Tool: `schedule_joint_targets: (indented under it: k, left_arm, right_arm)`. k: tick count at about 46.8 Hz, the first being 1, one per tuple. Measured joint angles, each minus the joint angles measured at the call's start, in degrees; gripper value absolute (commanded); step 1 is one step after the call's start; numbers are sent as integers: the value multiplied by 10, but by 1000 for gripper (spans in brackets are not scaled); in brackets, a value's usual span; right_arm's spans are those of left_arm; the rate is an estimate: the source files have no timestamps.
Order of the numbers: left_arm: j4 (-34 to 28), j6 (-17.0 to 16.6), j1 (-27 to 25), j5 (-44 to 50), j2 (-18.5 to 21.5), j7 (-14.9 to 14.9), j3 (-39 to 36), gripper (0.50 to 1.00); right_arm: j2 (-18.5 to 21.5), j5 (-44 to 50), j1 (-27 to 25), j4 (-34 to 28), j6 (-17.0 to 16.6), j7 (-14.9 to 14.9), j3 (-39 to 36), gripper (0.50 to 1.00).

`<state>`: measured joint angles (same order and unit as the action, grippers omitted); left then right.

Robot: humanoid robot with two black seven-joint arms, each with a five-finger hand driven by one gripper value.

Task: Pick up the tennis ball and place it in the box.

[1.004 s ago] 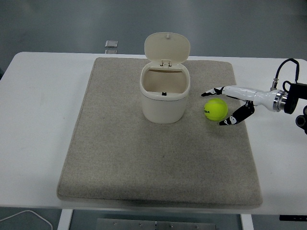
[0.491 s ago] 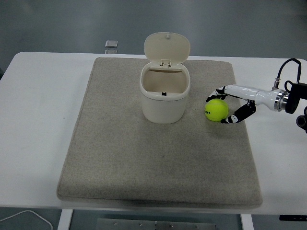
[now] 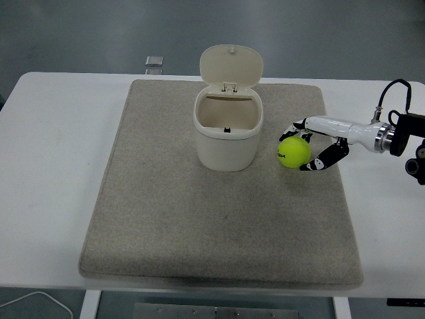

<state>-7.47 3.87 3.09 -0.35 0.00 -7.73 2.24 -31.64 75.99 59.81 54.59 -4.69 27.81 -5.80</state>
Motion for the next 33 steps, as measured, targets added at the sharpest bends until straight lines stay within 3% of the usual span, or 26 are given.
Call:
schedule_joint_targets:
  k: [17,28,33]
  left_arm:
    - [0,0,0,0,0,0,0,992]
    - [0,0,0,0,0,0,0,992]
    - [0,0,0,0,0,0,0,992]
  right_arm:
    - [-14,-10,10,2,1,32,-3,500]
    - [-47,-20,16,3,0,50,-9,500]
    - [-70,-27,42,11,-4,52,-9,500]
